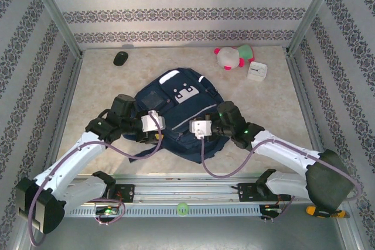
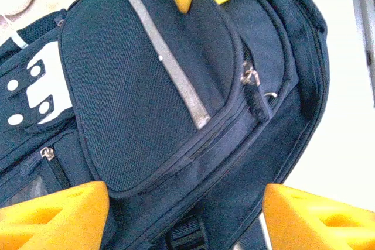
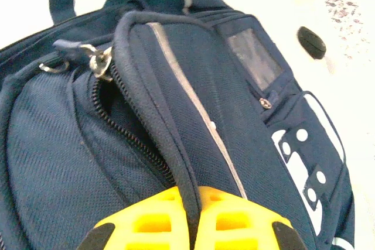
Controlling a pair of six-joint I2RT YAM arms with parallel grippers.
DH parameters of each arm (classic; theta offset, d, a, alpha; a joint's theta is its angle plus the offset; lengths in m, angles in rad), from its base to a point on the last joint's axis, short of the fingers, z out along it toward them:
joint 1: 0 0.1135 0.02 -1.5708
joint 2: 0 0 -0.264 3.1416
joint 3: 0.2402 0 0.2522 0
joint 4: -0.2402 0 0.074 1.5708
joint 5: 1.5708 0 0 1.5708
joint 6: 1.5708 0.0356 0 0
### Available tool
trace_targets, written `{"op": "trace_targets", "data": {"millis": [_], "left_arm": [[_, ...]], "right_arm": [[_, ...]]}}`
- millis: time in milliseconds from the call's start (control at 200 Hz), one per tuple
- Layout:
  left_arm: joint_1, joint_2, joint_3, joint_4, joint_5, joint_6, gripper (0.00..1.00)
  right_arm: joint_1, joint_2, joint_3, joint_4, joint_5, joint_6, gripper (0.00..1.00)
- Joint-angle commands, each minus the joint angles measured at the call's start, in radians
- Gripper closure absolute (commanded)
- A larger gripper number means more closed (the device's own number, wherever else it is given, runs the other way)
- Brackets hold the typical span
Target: Pack books, pencil case, and school supplies into a backpack
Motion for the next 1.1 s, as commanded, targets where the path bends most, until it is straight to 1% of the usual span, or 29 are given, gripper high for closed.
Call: {"op": "trace_targets", "data": {"millis": [0, 75, 145, 295, 340, 405, 505, 530, 570, 620, 685, 735, 754, 784, 789, 794, 804, 854, 924, 984, 1044, 1099], "left_arm": [[0.005, 0.036, 0.048, -0.048, -0.038, 0.187, 0.29], [0.000, 0.058, 0.056, -0.018, -0.017, 0.191, 0.27], [-0.026, 0.080, 0.058, 0.013, 0.003, 0.193, 0.27], [-0.106, 0.173, 0.063, 0.056, -0.030, 0.223, 0.25], [-0.118, 0.200, 0.065, 0.087, -0.038, 0.210, 0.26], [-0.124, 0.231, 0.058, 0.154, -0.021, 0.180, 0.28], [-0.129, 0.271, 0.056, 0.240, -0.019, 0.139, 0.46], [-0.130, 0.281, 0.059, 0.250, -0.019, 0.132, 0.53], [-0.131, 0.293, 0.067, 0.252, -0.019, 0.129, 0.67], [-0.134, 0.301, 0.080, 0.247, -0.022, 0.117, 0.78], [-0.136, 0.300, 0.092, 0.238, -0.009, 0.073, 0.88], [-0.139, 0.289, 0.088, 0.249, 0.010, 0.018, 0.94], [-0.141, 0.281, 0.082, 0.256, 0.016, -0.010, 0.96], [-0.145, 0.271, 0.073, 0.270, 0.018, -0.048, 0.98], [-0.146, 0.269, 0.071, 0.273, 0.018, -0.058, 0.99], [-0.147, 0.268, 0.069, 0.275, 0.018, -0.068, 0.99], [-0.148, 0.265, 0.067, 0.281, 0.016, -0.086, 1.00], [-0.160, 0.252, 0.044, 0.325, -0.002, -0.190, 1.00], [-0.178, 0.244, 0.020, 0.376, -0.023, -0.327, 1.00], [-0.194, 0.251, 0.019, 0.378, -0.063, -0.414, 1.00], [-0.204, 0.263, 0.029, 0.384, -0.126, -0.522, 1.00], [-0.205, 0.275, 0.048, 0.381, -0.174, -0.618, 1.00]], "right_arm": [[-0.020, 0.004, 0.056, -0.085, -0.114, -0.098, 1.00], [-0.026, 0.007, 0.067, -0.099, -0.125, -0.110, 1.00], [-0.031, 0.005, 0.072, -0.100, -0.132, -0.110, 1.00], [-0.032, 0.003, 0.073, -0.092, -0.148, -0.093, 1.00], [-0.032, 0.000, 0.072, -0.093, -0.152, -0.087, 1.00], [-0.033, -0.003, 0.067, -0.087, -0.156, -0.079, 1.00], [-0.033, -0.010, 0.065, -0.089, -0.155, -0.074, 1.00], [-0.033, -0.014, 0.065, -0.088, -0.153, -0.073, 1.00], [-0.034, -0.021, 0.063, -0.088, -0.149, -0.067, 1.00], [-0.036, -0.033, 0.063, -0.088, -0.141, -0.046, 1.00], [-0.039, -0.064, 0.059, -0.088, -0.118, 0.005, 0.94], [-0.039, -0.102, 0.057, -0.088, -0.083, 0.098, 0.84], [-0.039, -0.120, 0.057, -0.090, -0.067, 0.161, 0.80], [-0.038, -0.147, 0.059, -0.089, -0.039, 0.257, 0.70], [-0.037, -0.153, 0.060, -0.089, -0.035, 0.275, 0.70], [-0.037, -0.153, 0.060, -0.088, -0.031, 0.292, 0.68], [-0.037, -0.164, 0.061, -0.089, -0.020, 0.314, 0.66], [-0.036, -0.224, 0.062, -0.089, 0.026, 0.518, 0.59], [-0.029, -0.295, 0.052, -0.077, 0.090, 0.764, 0.56], [-0.003, -0.342, 0.038, -0.061, 0.193, 0.967, 0.53], [0.028, -0.372, 0.031, -0.067, 0.301, 1.142, 0.52], [0.048, -0.384, 0.035, -0.093, 0.349, 1.265, 0.53]]}}
